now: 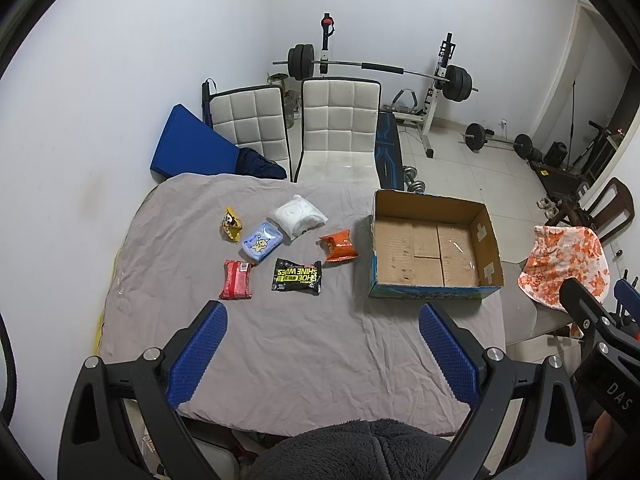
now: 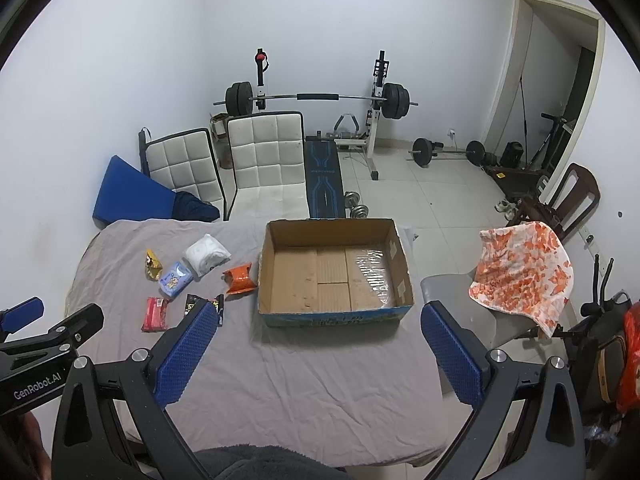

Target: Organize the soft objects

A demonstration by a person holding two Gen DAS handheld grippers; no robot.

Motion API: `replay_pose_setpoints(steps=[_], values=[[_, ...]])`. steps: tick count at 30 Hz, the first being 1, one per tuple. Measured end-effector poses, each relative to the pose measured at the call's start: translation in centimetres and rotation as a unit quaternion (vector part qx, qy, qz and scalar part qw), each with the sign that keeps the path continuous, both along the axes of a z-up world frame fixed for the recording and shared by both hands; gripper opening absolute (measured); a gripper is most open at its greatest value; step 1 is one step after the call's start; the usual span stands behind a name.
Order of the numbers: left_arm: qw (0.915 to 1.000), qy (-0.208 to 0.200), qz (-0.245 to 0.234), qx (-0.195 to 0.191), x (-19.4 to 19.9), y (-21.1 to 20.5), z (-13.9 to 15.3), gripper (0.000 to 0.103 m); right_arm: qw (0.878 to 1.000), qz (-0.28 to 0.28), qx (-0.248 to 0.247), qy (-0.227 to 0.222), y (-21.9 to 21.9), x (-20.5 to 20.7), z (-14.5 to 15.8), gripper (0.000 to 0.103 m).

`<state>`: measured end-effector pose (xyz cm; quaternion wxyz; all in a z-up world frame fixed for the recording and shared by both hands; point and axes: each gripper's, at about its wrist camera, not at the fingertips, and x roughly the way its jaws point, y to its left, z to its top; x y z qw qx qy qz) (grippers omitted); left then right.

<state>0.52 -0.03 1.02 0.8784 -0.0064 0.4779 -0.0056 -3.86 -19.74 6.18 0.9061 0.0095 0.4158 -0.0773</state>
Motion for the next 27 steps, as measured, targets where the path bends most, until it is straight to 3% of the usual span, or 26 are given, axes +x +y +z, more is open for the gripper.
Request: replay_pose_setpoints(steps=[8, 14, 21, 27], values=[[1.0, 0.005, 0.002, 0.003, 0.6, -0.1, -0.2, 0.098, 1.0, 0.001, 0.006, 0.001, -0.3, 0.4, -0.3, 0.103], [0.9986, -0.006, 0.052, 0.009, 3.7, 2.2, -0.6, 0.098, 0.999, 0.022, 0.037, 0.029, -1.3, 4.1, -2.6, 0.103], [0.989, 0.027, 0.132, 0.061, 8.3, 7.2, -5.1, 0.098, 0.984, 0.103, 0.096, 0.107, 0.8, 11.8, -9.6, 0.103], [0.9854, 0.089, 0.135, 0.054, 12.1, 12.1, -12.3, 0.098, 0.967, 0.152, 0.091, 0.181, 7.3, 18.2, -17.6, 0.103]])
